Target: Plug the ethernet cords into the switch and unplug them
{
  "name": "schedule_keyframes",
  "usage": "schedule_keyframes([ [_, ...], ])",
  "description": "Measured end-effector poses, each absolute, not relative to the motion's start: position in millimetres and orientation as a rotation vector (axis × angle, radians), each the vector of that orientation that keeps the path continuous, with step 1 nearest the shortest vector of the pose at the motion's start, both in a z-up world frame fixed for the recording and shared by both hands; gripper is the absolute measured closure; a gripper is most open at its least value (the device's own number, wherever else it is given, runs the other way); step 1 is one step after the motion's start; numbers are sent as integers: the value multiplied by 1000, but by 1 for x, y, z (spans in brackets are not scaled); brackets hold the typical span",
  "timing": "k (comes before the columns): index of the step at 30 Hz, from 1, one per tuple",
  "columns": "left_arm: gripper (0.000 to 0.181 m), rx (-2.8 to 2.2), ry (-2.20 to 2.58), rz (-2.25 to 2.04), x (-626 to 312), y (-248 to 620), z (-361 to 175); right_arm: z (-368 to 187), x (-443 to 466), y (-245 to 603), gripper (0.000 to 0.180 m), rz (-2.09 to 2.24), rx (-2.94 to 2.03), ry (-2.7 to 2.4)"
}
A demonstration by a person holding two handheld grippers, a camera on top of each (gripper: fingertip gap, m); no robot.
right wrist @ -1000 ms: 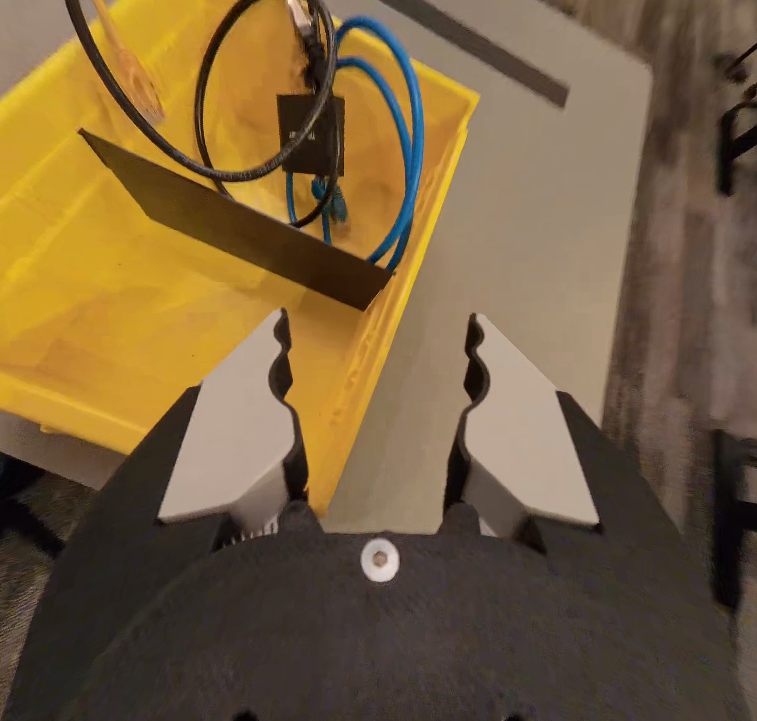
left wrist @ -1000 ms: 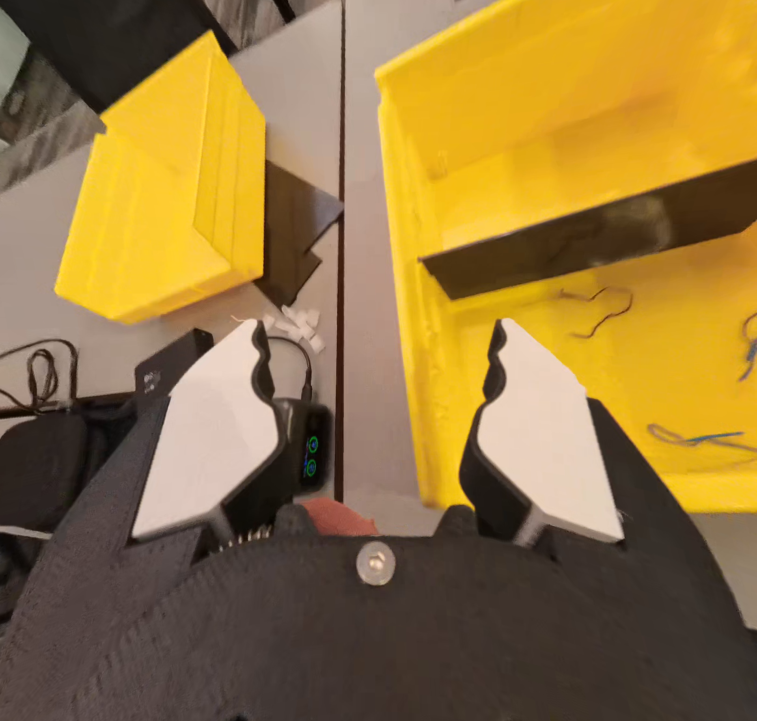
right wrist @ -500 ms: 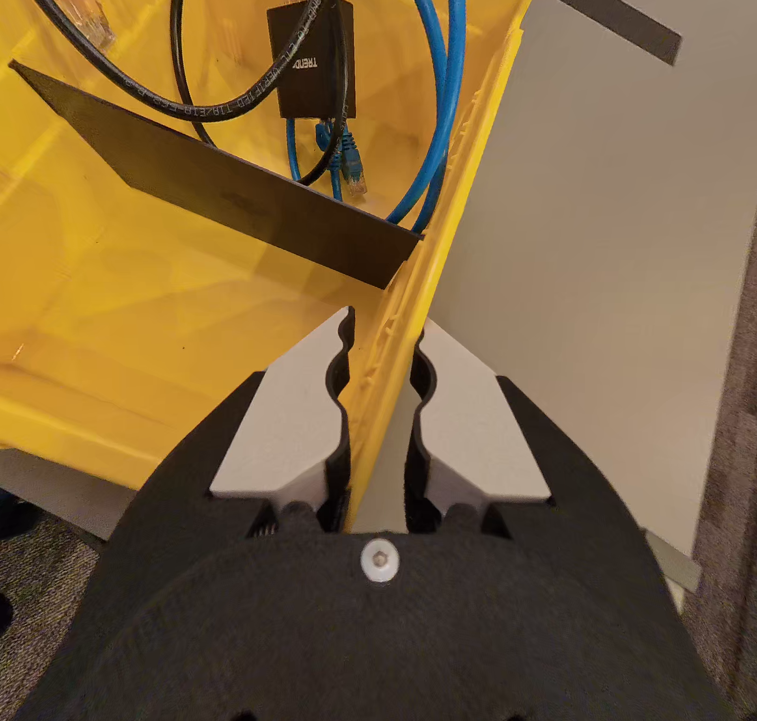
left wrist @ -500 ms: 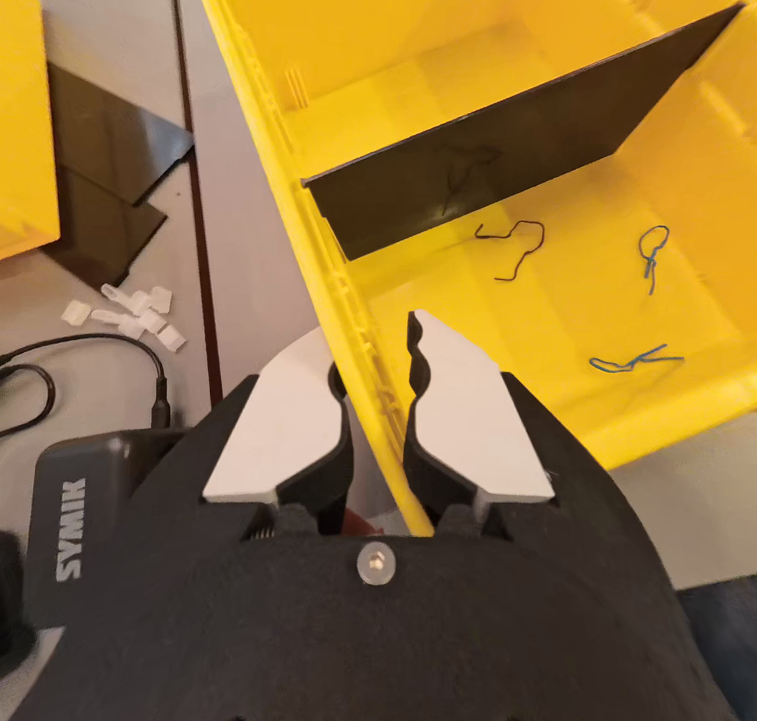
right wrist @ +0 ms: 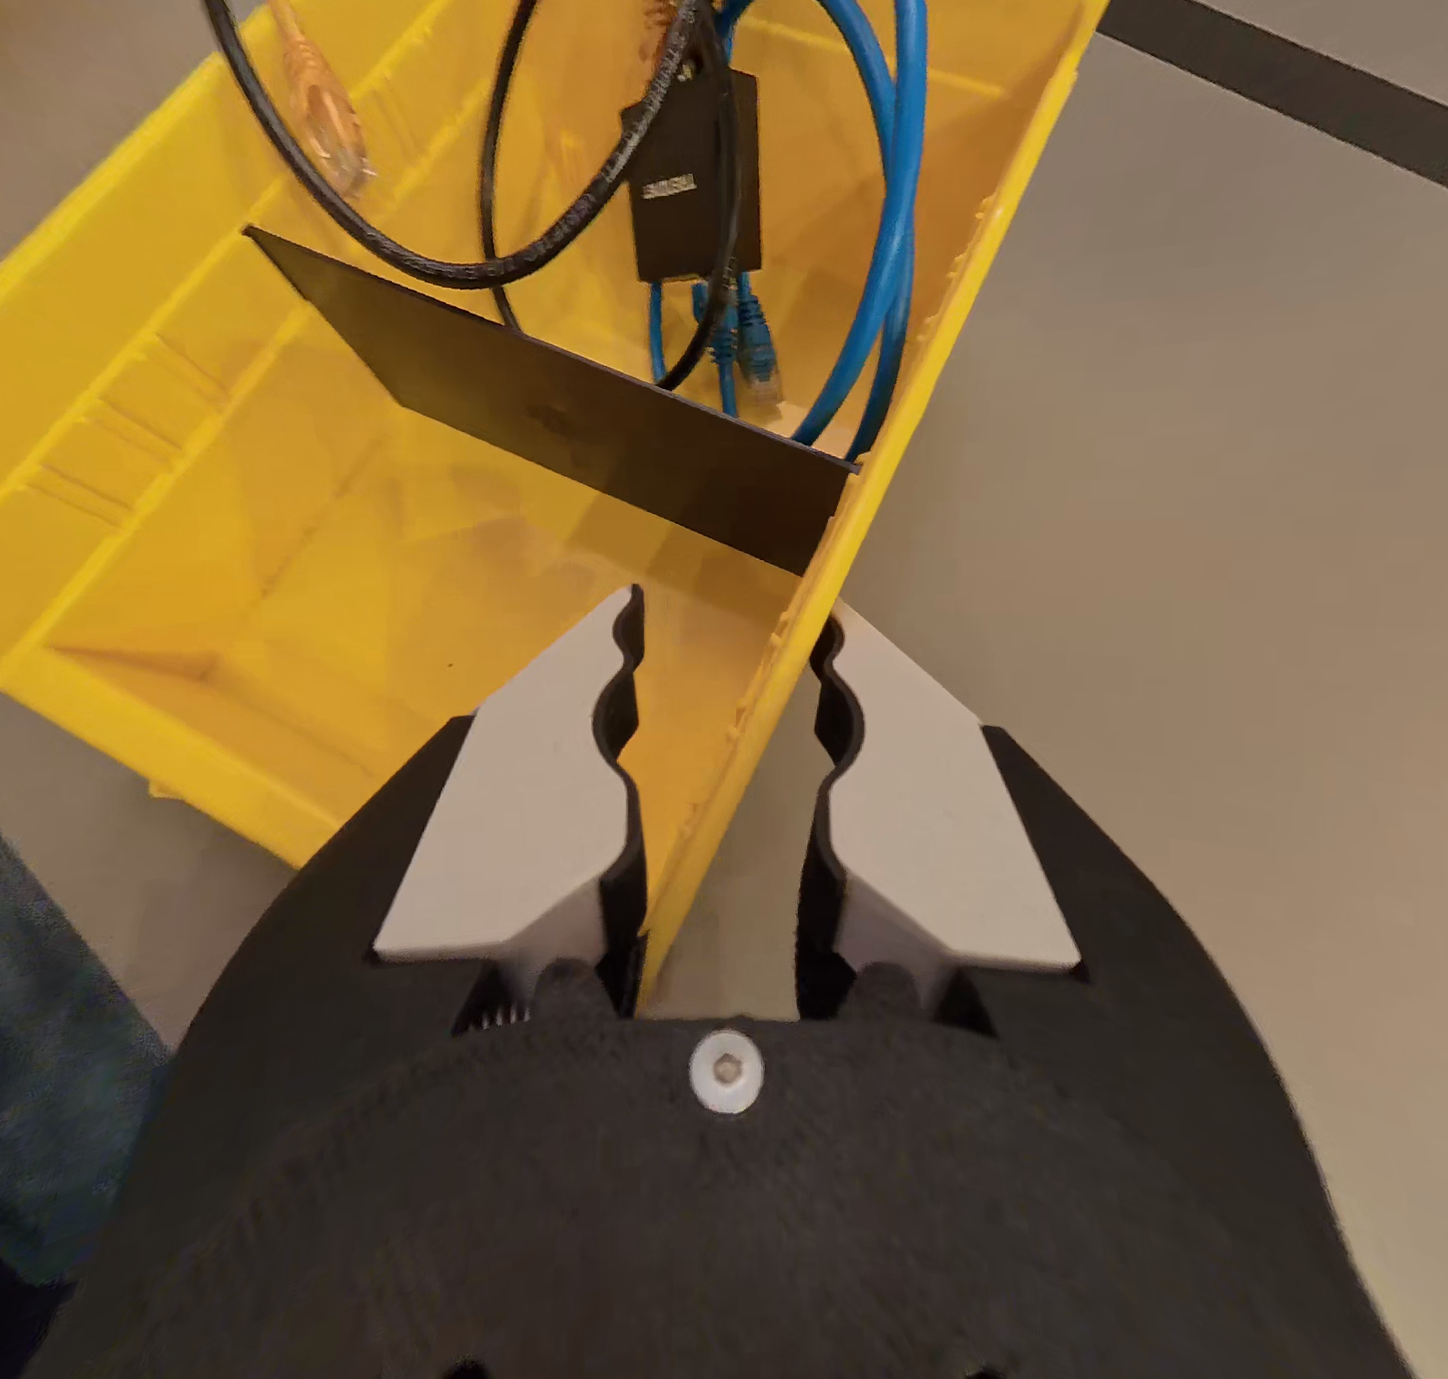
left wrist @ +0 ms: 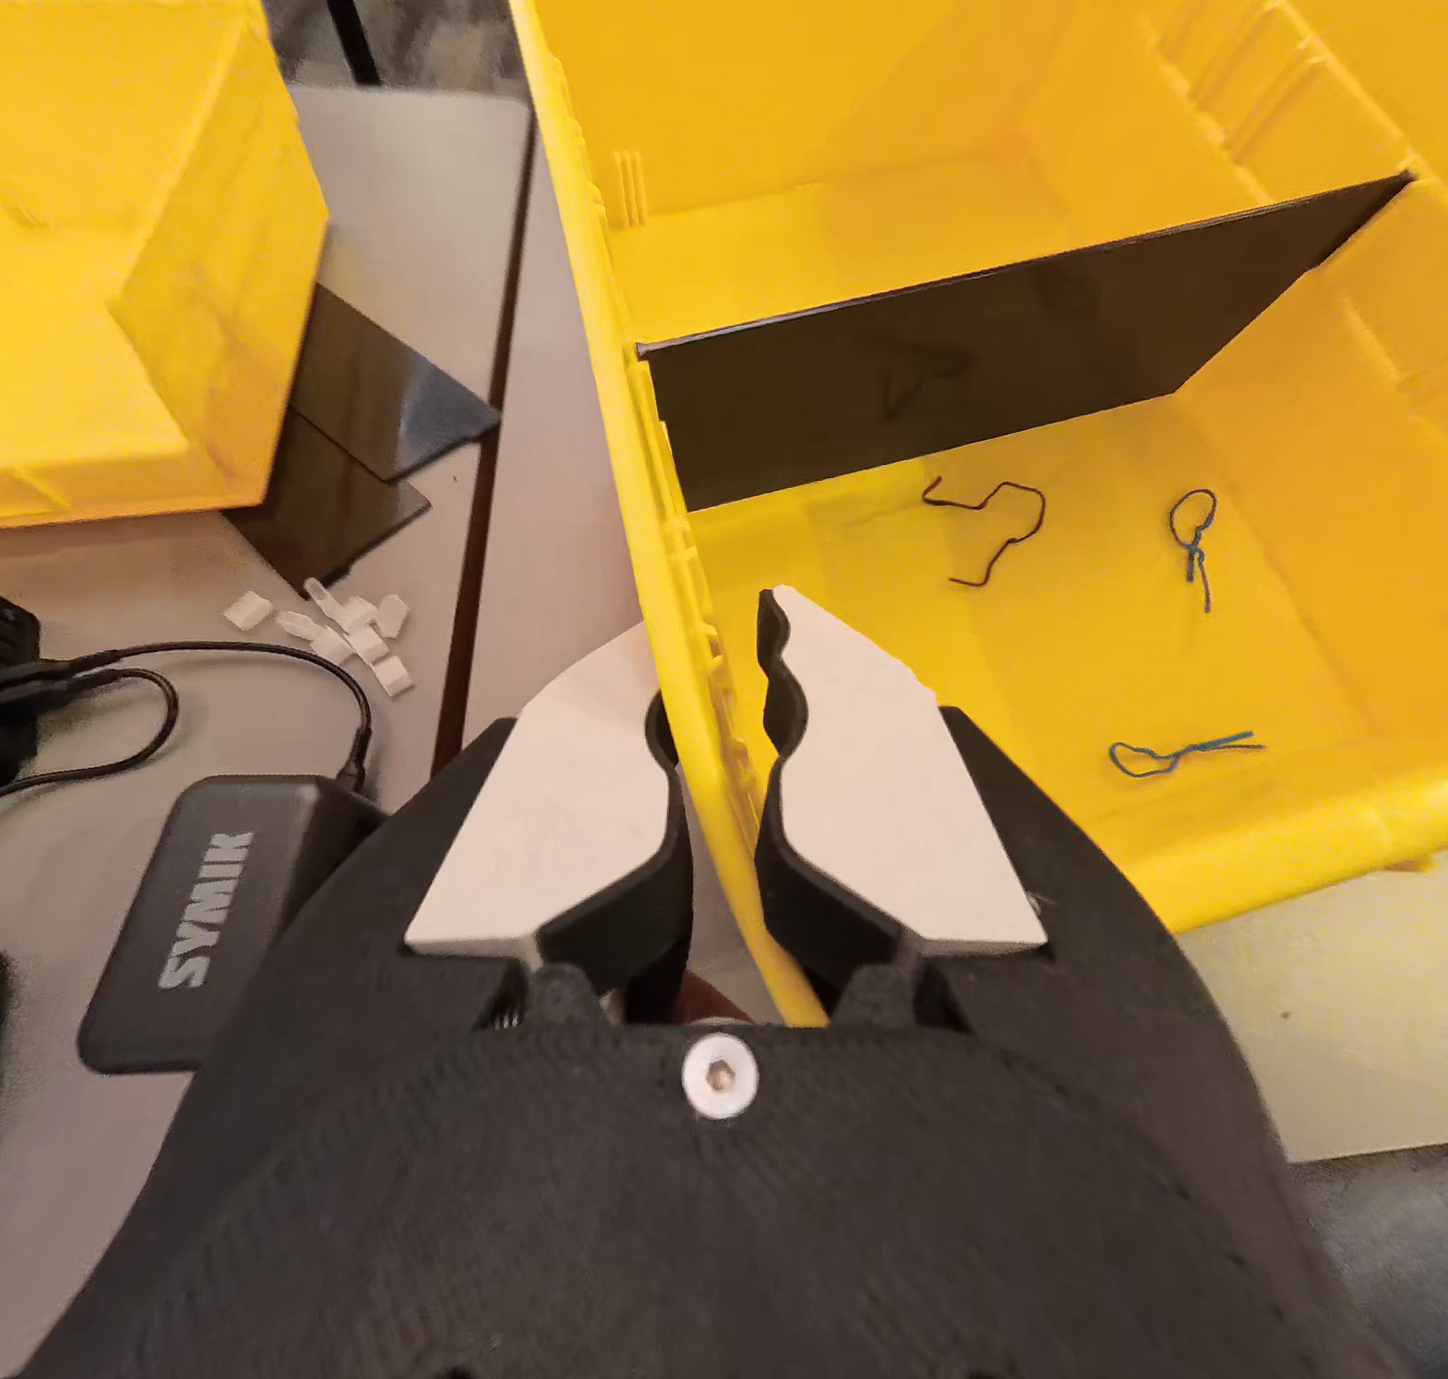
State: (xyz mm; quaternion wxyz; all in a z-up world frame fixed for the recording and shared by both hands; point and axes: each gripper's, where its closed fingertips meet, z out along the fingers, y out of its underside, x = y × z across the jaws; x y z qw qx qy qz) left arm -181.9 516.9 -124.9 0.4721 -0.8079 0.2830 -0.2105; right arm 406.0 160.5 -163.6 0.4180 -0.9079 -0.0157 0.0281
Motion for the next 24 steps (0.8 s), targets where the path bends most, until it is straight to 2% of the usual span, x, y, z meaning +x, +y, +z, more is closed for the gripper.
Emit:
schedule_keyframes([
  [4, 166, -1906, 619, -537, -196, 508, -92, -161, 353, 203, 122, 228, -2237, -129],
  [12, 165, -1867, 490, -515, -226, 485, -72, -155, 238, 276, 94, 497, -2182, -273],
  [24, 165, -1720, 421, -524, -248, 450, -7, -146, 69, 365, 75, 839, -2086, -474],
])
